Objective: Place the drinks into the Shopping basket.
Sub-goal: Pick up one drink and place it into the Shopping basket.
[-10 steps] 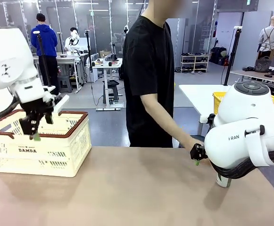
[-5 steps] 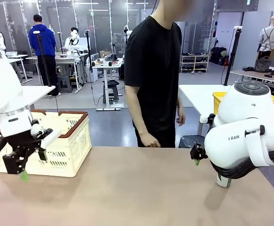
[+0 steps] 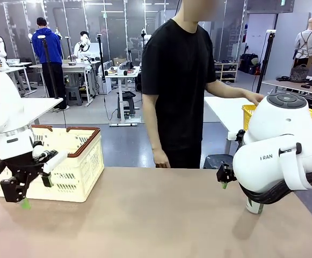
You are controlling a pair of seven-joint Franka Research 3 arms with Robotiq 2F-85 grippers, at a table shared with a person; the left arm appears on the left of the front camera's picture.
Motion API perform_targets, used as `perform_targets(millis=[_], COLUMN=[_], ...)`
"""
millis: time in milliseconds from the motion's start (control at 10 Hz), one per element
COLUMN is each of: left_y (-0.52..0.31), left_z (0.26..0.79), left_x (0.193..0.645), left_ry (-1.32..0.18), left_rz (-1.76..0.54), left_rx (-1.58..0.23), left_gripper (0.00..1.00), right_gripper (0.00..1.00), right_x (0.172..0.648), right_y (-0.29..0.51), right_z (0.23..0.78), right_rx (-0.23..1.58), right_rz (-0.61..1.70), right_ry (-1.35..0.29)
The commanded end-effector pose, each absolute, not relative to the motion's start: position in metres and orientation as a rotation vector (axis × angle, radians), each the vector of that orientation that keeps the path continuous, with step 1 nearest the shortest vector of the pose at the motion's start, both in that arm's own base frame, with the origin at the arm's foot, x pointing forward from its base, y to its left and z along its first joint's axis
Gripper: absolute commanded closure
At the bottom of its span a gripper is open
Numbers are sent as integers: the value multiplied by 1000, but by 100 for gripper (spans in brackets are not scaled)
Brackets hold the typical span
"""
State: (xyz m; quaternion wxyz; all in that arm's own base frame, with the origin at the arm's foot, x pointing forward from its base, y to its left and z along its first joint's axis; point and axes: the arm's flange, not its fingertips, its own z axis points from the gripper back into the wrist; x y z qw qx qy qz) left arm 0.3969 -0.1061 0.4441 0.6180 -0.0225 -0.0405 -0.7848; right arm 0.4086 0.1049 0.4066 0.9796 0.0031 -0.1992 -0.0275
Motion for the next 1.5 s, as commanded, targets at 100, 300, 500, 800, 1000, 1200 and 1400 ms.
perform_targets(millis=[100,300,500,800,1000,1200,1400], left_y=[-110,-110,-110,-110,-110,-110,-110], left_z=[447,447,447,447,447,447,447], left_x=[395,395,395,395,395,395,395], left_ry=[-96,-96,-96,-96,-96,-96,-96], left_rz=[-1794,-1794,-1794,-1794,-1794,-1794,-1794], left_rx=[-43,-43,-43,-43,-43,-43,-43], left_gripper=[0,0,0,0,0,0,0], right_gripper=[0,0,0,0,0,0,0], right_x=[403,406,413,431,443,452,461], right_y=[105,92,71,40,22,14,9], right_z=[417,441,455,455,447,439,434], right_rx=[-36,-115,-106,-30,-27,0,19], right_rz=[-74,-75,0,57,103,97,107], right_ry=[-449,-510,-479,-403,-393,-373,-341])
